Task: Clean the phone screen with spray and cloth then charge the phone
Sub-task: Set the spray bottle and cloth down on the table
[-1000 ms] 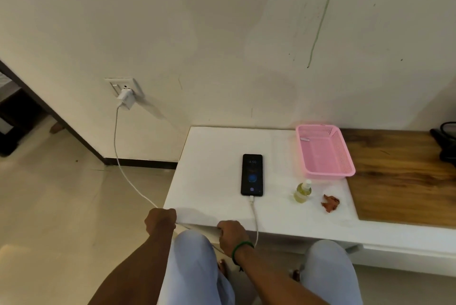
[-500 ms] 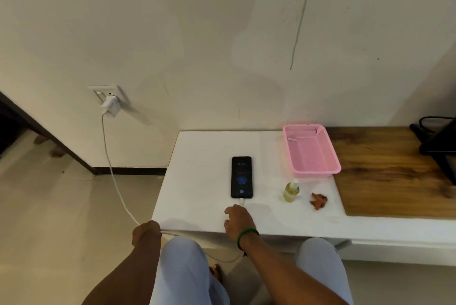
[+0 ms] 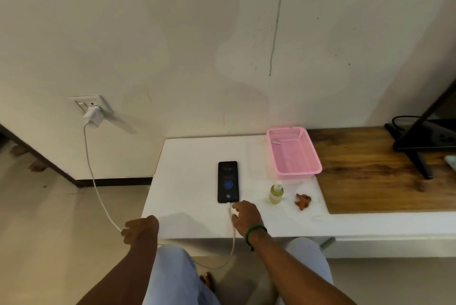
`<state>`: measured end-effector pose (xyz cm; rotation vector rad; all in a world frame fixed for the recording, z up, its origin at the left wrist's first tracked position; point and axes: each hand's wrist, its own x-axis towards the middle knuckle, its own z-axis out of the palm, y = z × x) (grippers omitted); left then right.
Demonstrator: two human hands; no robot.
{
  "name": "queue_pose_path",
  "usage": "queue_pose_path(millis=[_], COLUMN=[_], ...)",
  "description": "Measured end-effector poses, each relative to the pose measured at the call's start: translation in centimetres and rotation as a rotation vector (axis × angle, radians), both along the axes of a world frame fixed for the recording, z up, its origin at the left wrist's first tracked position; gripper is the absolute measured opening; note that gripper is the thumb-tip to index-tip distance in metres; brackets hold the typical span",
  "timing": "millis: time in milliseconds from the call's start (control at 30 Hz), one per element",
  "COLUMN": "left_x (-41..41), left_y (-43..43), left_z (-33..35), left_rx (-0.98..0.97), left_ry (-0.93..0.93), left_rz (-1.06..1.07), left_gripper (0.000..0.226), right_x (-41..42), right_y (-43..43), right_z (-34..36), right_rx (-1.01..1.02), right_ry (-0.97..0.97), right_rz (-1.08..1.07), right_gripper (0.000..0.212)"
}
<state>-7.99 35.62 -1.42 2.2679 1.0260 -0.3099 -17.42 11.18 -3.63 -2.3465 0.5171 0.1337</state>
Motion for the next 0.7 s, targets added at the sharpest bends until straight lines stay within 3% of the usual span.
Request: queue_pose_path(millis=[67,200,367,467,533,700], left_x=[0.2,0.3,-1.0,-2.2,-2.8,-4.2], left_y=[-1.8,-6.6,-13.8,-17.7,-19.8,-23.5], left_z=[1.5,3.0,3.8,4.0,3.5,1.9], left_rx=[0.048,-0.046,-0.149,-0.293,-0.271,-0.394], left_ry=[-0.097,-0.366,-0.587,-0.546,-0.499,-0.329], left_rz=[-0.105,-0.349,-0.687,-0.802,-0.923,-1.052], left_gripper=[0.049,0.060,0.049,0.043,0.041,0.063], right_x=[0.1,-0.1,-2.1,-4.0,-5.2,-7.1], right_y=[-1.0,-4.4,-11.5,-16.0,-18.3,-20.6], right_z=[1.1,4.7,9.2,10.0,9.5,6.3], right_rx=[0.008,0.020,-0.064,-0.108,-0.091,-0.128], right_ry=[-0.055,-0.252,-0.489,-0.469,-0.422,-0.247], right_rz=[-0.007,-0.116,-0.365,-0.513,-0.600,-0.659], right_gripper=[0.035,0.031,0.021,0.020,0.016,0.013])
